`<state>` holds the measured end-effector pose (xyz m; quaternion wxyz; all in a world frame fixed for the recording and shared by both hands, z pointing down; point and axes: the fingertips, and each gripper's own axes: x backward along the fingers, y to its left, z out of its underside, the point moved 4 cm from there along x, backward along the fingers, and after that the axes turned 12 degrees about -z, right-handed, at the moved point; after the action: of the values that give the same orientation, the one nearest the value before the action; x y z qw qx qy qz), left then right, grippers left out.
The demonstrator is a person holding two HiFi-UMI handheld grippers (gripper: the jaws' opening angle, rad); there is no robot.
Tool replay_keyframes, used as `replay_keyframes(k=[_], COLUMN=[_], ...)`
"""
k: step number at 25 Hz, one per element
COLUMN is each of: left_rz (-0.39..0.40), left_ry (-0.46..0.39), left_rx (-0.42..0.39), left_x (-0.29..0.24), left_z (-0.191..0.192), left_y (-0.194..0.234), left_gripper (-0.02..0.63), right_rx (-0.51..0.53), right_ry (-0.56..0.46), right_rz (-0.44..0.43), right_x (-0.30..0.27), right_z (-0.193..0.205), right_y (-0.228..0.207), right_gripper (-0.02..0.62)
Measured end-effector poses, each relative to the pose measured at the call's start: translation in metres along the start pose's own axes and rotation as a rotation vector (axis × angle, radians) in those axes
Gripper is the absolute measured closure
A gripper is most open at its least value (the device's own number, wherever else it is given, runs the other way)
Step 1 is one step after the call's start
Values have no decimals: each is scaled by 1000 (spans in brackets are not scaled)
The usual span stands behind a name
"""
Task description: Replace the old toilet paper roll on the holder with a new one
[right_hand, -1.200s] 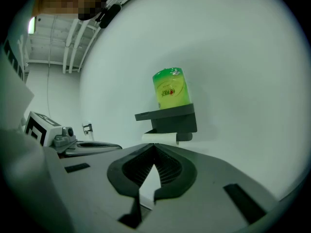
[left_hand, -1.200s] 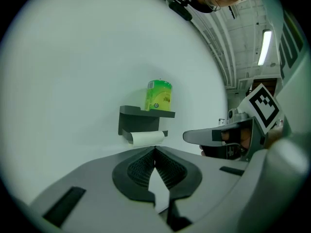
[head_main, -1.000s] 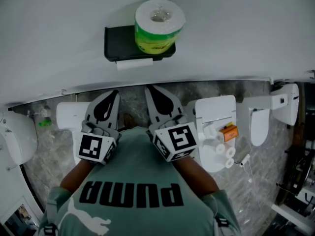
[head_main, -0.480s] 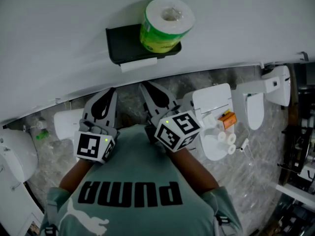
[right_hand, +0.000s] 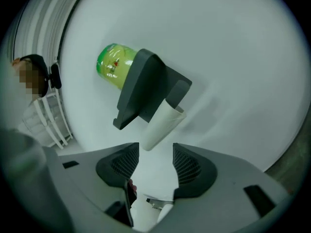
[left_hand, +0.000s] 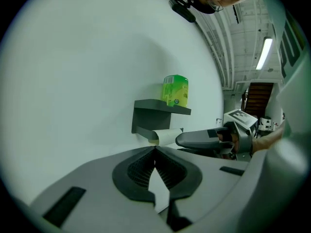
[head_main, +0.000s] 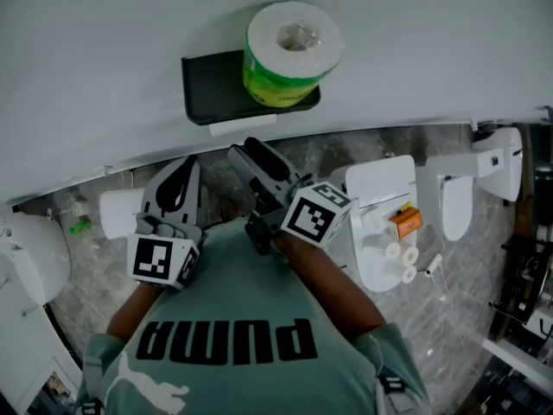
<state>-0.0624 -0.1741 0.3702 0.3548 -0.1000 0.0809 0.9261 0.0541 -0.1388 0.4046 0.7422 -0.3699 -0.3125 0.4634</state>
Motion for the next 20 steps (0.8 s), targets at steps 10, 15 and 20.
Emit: replay_keyframes(k=[10, 15, 20], left_rz=[-173, -233, -248], left_ry=[39, 50, 57], left_rx=[-22, -47, -72], left_x=[0, 4, 2], left_z=[-5, -6, -9], left_y=[7, 11, 9], left_gripper=[603, 603, 603], right_rx=[-160, -223, -235], right_ry=[15, -5, -26], right_rz=[-188, -225, -235], right_x=[-30, -39, -36], right_z=[-18, -25, -29], right_y=[-7, -15, -17], right_gripper=[350, 351, 366])
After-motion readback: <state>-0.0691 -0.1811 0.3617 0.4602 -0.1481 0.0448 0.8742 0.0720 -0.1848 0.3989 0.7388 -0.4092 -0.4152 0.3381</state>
